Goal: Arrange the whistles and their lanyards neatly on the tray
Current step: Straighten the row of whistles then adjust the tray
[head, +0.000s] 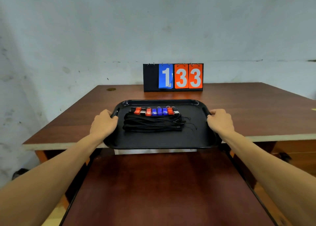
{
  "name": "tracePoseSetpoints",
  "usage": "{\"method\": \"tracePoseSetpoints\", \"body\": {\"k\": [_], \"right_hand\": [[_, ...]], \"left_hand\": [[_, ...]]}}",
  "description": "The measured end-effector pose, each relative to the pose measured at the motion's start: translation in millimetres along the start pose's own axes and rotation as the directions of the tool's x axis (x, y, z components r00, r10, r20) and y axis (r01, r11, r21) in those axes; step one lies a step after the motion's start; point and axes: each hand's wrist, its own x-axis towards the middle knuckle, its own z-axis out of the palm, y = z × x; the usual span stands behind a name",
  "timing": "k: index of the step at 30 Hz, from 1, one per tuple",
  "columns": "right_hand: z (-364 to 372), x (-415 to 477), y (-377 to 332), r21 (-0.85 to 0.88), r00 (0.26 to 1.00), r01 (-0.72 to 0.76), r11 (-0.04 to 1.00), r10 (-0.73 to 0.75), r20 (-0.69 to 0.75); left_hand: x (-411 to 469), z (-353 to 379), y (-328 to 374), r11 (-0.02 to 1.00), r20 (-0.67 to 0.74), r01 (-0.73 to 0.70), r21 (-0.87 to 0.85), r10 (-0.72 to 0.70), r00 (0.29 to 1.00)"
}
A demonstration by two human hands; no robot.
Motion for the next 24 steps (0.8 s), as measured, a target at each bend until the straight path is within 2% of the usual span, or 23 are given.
{"method": "tracePoseSetpoints", "body": {"k": [4, 8, 17, 20, 24], "right_hand": [[-19, -33, 1, 0.047, 1.000, -0.008, 0.999, 0.008, 0.006], [-36, -67, 6, 0.029, 1.000, 0.004, 1.000, -0.005, 0.022], [-59, -134, 29, 0.012, 0.995, 0.072, 0.997, -0.072, 0.061], [-60, -153, 41, -0.003, 0.989, 0.123, 0.992, -0.122, 0.084], [-57, -173, 59, -0.051, 0.987, 0.118, 0.992, -0.112, 0.112]], "left_hand": [[-40, -16, 3, 0.996, -0.070, -0.033, -0.087, 0.027, 0.997], [-79, -36, -5, 0.994, -0.078, -0.007, -0.110, -0.002, 0.997], [-150, -59, -36, 0.952, 0.009, 0.085, -0.295, -0.086, 0.996], [-175, -59, -44, 0.950, -0.004, 0.100, -0.297, -0.106, 0.994], [-197, -54, -59, 0.959, -0.010, 0.099, -0.266, -0.105, 0.994]]}}
